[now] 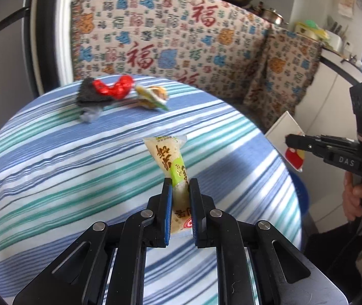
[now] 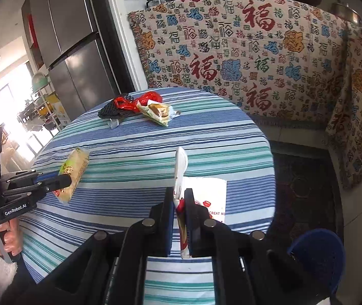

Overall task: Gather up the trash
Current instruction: 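Carry the candy wrapper and white paper bag over the blue wastebasket, then open both tools to drop the candy wrapper and paper bag into the wastebasket, then move both open tools back over the table toward the remaining trash, then grasp the black mesh net with the left tool while the right tool grasps the yellow snack bag, then carry the mesh net and snack bag over the blue wastebasket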

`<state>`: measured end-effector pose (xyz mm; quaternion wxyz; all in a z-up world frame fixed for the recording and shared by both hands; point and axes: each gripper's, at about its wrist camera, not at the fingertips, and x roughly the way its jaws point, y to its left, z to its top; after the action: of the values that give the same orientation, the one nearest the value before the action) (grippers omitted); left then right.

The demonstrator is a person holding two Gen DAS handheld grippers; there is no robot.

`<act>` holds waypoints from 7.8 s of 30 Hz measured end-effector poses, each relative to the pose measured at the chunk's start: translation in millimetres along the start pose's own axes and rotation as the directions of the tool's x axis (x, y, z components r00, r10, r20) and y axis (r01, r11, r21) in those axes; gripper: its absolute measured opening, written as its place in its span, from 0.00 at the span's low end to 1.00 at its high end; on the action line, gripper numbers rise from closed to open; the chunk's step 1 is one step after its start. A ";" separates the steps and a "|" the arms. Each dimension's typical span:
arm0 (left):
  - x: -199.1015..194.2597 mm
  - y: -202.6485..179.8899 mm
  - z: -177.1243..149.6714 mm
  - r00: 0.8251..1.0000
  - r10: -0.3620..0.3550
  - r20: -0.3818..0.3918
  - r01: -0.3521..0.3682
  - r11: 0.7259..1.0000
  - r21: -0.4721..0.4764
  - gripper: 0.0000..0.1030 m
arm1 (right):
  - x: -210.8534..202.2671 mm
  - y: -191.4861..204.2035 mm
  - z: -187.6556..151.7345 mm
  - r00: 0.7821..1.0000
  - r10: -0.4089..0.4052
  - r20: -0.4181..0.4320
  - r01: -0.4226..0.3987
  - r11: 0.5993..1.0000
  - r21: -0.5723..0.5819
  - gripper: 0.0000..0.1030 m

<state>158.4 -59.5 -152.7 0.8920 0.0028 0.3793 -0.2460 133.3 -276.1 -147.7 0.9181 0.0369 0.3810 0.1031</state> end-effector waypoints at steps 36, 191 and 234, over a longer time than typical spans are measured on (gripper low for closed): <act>179.1 -346.5 35.5 0.870 -0.427 -0.246 0.477 0.854 0.205 0.11 | -88.5 -323.9 -105.6 0.967 -0.222 -0.126 0.254 0.785 0.565 0.08; 59.4 131.1 -9.8 0.939 0.298 -0.169 -0.310 0.950 -0.043 1.00 | 137.7 97.4 30.6 0.971 -0.229 -0.069 0.188 0.908 -0.375 0.74; 13.5 -84.8 42.6 0.977 -0.211 -0.043 0.214 0.971 0.110 0.19 | -43.8 -92.8 32.6 0.995 -0.091 -0.032 0.096 0.978 0.188 0.32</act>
<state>157.8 -148.1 -116.1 0.8529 0.0168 0.3764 -0.3614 141.2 -375.9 -107.9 0.9098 0.1048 0.4010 0.0235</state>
